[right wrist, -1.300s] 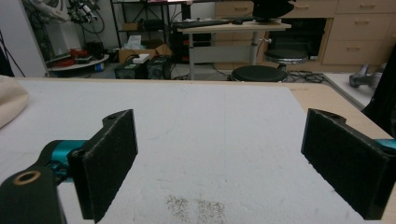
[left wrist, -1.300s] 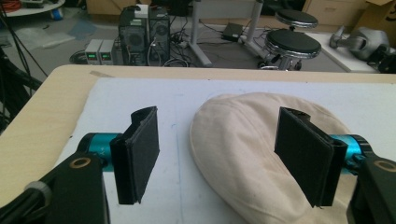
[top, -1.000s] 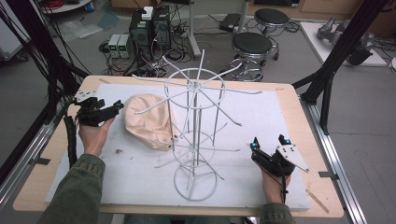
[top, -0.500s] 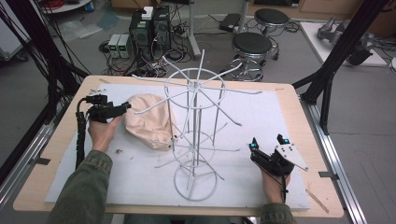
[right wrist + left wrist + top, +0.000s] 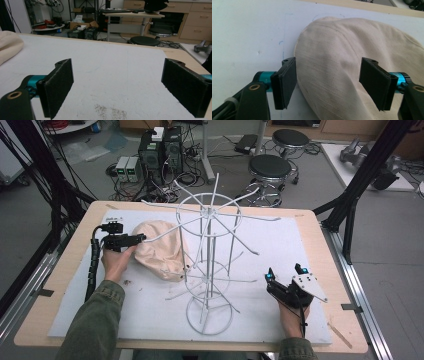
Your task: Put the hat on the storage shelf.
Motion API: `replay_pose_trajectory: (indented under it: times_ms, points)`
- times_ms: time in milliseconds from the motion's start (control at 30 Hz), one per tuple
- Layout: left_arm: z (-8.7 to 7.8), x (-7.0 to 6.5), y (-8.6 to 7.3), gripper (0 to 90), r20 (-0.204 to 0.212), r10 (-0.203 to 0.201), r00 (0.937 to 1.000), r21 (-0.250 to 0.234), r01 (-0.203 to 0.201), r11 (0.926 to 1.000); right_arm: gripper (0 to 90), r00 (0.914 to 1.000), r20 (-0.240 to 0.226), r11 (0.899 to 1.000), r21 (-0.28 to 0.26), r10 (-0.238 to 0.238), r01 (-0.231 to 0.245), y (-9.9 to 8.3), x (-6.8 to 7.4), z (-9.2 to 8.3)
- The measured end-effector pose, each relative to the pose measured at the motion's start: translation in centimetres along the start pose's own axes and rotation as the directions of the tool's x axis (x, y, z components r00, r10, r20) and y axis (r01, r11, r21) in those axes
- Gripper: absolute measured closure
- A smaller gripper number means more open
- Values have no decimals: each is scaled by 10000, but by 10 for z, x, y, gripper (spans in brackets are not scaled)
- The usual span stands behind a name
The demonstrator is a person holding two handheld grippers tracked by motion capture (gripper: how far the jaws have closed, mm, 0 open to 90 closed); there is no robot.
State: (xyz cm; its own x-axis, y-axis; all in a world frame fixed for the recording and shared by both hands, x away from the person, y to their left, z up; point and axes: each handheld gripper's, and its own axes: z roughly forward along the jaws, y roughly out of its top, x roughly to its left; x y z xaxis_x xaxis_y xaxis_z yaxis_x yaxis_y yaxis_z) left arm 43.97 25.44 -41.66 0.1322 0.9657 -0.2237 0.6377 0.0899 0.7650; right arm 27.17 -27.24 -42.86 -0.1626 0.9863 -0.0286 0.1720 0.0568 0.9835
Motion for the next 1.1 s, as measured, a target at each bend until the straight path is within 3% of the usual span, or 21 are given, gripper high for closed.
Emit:
replay_pose_trajectory:
  times_ms: [133, 367, 833, 1100]
  points:
    - [5, 2, -2, 303, -89, 3, 10000, 373, 0, 9993, 97, 10000, 7, 10000, 35, -31, 31, 0, 0, 0]
    - [13, -8, -7, 305, 62, 78, 10000, 739, -82, 9972, 97, 9999, 55, 10000, 33, -84, 83, 0, 0, 0]
    - [18, -8, -10, 362, -366, 61, 9993, 1054, -22, 9944, 97, 9998, 152, 9999, 21, -104, 104, 0, 0, 0]
    - [19, -14, -11, 423, -960, 352, 9948, 1024, -253, 9944, 97, 9997, 200, 9999, 24, -168, 167, -1, 0, 0]
